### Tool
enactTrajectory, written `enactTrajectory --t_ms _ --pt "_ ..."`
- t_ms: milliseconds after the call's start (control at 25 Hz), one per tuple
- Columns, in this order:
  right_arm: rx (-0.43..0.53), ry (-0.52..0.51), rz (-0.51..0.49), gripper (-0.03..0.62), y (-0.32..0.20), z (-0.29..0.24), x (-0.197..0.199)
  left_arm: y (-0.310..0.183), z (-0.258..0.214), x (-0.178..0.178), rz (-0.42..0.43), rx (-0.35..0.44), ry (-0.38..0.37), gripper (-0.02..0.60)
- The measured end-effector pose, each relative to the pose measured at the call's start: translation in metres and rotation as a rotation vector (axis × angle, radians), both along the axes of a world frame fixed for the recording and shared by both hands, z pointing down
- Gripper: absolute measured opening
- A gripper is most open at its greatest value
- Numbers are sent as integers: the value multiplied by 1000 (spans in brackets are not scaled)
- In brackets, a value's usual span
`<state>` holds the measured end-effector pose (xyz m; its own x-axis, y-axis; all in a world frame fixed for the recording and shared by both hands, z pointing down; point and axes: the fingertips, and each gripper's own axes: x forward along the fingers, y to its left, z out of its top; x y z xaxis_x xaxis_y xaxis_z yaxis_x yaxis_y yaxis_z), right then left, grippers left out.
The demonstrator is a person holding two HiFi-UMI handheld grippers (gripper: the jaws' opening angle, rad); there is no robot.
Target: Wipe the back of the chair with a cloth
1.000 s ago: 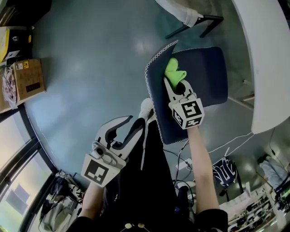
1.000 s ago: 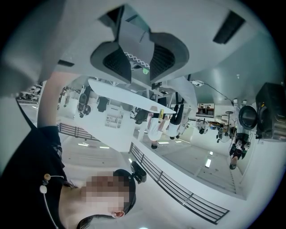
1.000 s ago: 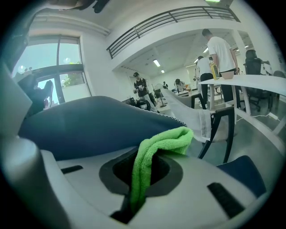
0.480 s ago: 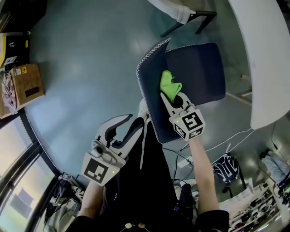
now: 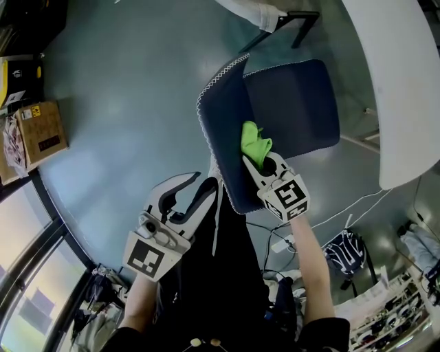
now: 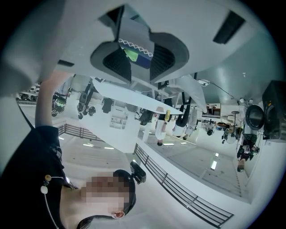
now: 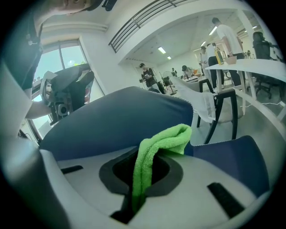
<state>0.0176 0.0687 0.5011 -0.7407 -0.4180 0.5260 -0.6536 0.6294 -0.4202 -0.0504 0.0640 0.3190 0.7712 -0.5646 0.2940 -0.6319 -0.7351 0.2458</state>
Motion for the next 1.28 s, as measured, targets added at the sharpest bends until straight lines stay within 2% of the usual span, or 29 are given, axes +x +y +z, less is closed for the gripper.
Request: enactTrajectory --t_ms 400,560,880,1280 --pt "-113 58 -218 18 65 4 15 7 -2 2 -20 3 -1 132" --pt "-177 42 -228 18 86 9 30 11 -1 8 -16 2 1 132" --pt "-207 67 -254 18 103 14 48 14 -4 13 -12 10 -11 132" --pt "-276 147 -272 18 122 27 82 17 -5 14 -8 16 -6 132"
